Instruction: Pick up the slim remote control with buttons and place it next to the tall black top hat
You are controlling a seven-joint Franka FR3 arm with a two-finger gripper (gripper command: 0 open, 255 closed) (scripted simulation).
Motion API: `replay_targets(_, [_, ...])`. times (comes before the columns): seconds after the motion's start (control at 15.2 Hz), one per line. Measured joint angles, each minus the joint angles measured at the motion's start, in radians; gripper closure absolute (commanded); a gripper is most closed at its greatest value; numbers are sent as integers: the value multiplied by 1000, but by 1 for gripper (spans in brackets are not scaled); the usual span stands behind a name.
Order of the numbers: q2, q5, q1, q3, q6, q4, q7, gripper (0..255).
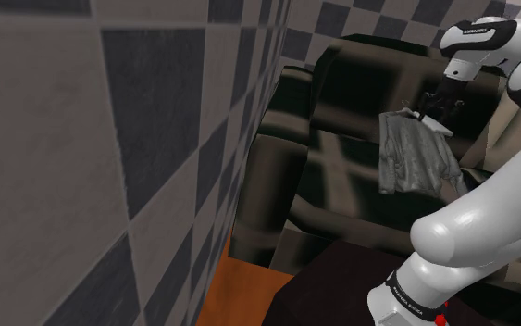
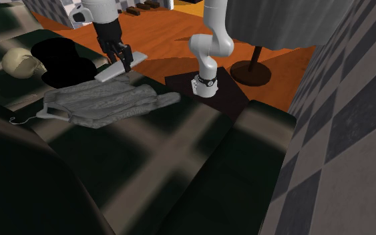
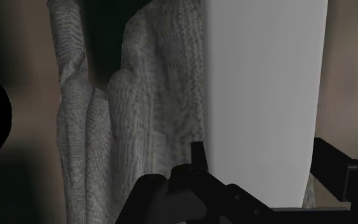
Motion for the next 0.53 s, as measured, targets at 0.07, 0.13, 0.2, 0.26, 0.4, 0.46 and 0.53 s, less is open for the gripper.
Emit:
replay_targets(0.07, [-20,-10,-8,-7,5,-22,-13,255])
replay_targets(0.13, [-31,-17,-17,-17,6,-32,-31,255])
replay_targets(0.2, [-40,-23,-27,-30,5,-38,-52,255])
replay_targets(0.26, [-39,-24,-37,-43,2,-33,-76,255])
replay_targets(0.4, [-55,-36,-59,-71,7,-49,-122,255])
replay_targets(0.46, [-66,-44,-70,-85,7,-58,-146,255])
replay_targets(0.53, [-77,-52,-79,-95,6,-65,-163,255])
